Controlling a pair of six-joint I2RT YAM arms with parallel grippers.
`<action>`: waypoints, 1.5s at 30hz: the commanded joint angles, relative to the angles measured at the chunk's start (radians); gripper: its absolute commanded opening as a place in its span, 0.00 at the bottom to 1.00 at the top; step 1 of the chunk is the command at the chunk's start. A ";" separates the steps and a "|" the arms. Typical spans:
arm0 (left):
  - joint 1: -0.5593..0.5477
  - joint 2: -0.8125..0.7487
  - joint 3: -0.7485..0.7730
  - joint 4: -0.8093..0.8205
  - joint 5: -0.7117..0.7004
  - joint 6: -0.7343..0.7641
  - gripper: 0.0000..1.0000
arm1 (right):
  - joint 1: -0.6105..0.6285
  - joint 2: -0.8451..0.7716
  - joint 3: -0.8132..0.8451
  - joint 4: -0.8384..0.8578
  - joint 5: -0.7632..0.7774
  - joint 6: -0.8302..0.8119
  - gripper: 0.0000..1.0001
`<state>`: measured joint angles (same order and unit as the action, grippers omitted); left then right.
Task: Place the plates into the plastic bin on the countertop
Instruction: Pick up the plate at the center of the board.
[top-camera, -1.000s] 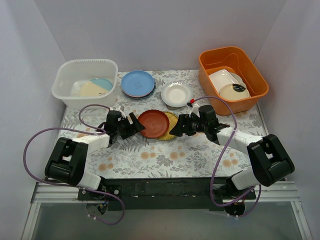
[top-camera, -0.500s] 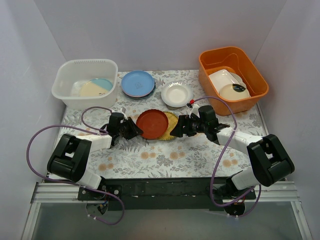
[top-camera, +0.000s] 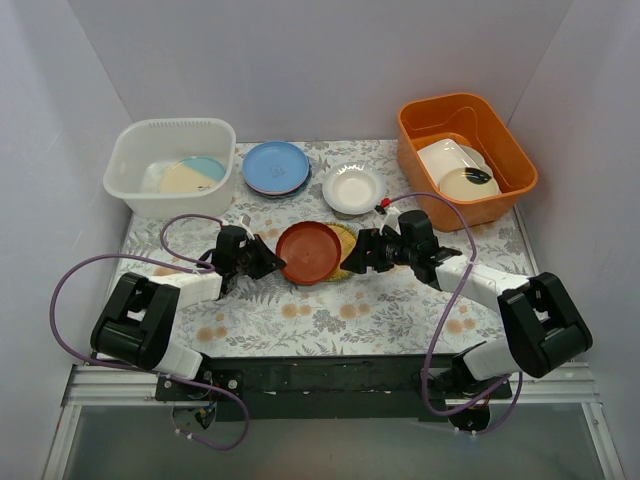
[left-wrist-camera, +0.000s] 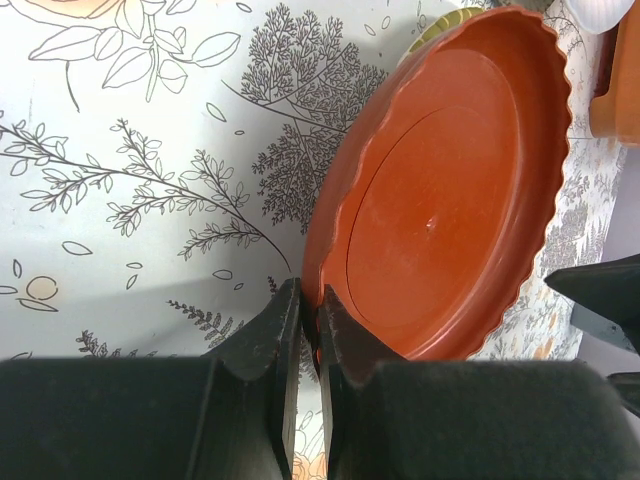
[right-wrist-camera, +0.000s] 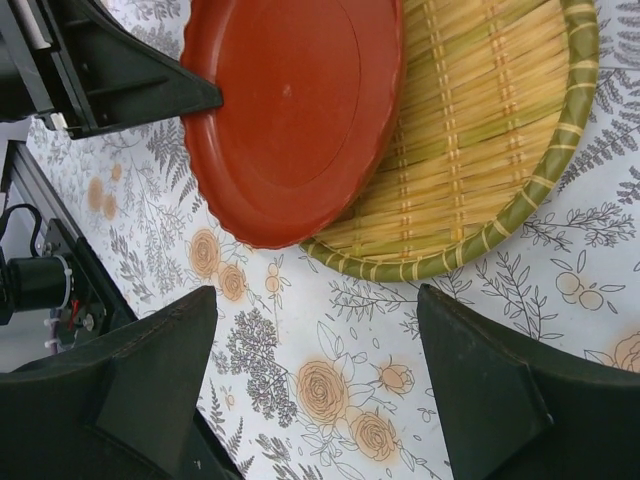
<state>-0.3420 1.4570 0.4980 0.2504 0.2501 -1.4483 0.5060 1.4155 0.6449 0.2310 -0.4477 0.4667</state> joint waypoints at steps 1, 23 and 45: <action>-0.003 -0.023 0.004 -0.002 -0.009 0.017 0.00 | 0.003 -0.062 0.004 -0.007 0.023 -0.008 0.88; -0.003 -0.184 0.028 -0.120 -0.038 0.009 0.00 | 0.005 0.017 0.041 0.044 -0.040 -0.005 0.88; -0.003 -0.224 0.074 -0.145 -0.051 0.034 0.00 | 0.006 -0.026 -0.022 0.039 0.003 0.018 0.87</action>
<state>-0.3424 1.2457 0.5274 0.0975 0.2016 -1.4349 0.5060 1.4181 0.6353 0.2485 -0.4644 0.4728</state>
